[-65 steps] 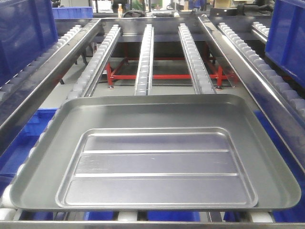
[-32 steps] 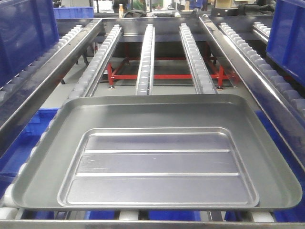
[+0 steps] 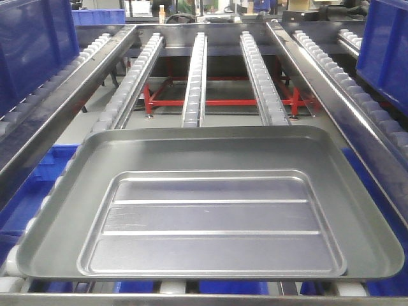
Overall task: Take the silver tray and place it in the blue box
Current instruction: 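Move both grippers down toward the silver tray's side edges, then lower both grippers onto the tray's side rims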
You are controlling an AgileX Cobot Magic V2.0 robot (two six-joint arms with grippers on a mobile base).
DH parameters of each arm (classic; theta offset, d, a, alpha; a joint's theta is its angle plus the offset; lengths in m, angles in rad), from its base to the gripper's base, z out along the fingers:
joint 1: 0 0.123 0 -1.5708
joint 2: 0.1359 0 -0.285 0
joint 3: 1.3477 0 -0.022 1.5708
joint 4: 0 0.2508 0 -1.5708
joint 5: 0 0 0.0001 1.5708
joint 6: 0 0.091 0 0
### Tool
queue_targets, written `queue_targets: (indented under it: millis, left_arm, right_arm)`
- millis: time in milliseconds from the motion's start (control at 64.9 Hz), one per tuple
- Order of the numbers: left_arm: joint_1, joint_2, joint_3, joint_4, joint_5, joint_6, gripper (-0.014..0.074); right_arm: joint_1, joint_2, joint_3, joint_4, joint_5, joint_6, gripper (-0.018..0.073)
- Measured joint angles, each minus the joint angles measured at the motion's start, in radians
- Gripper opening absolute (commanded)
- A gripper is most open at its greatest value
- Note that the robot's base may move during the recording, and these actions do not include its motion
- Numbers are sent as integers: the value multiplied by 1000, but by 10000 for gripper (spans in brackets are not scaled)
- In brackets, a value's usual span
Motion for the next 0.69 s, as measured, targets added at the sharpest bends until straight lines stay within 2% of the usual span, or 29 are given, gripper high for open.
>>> queue_targets:
  millis: [293, 524, 693]
  left_arm:
    - [-173, 238, -126, 162, -60, -243, -96]
    - [-269, 428, -221, 179, -109, -313, -96]
    - [-288, 518, -232, 169, -143, -330, -96]
  right_arm:
    - [92, 207, -67, -93, -98, 121, 71]
    - [264, 391, -128, -95, -168, 219, 71]
    - [384, 533, -205, -123, -211, 321, 71]
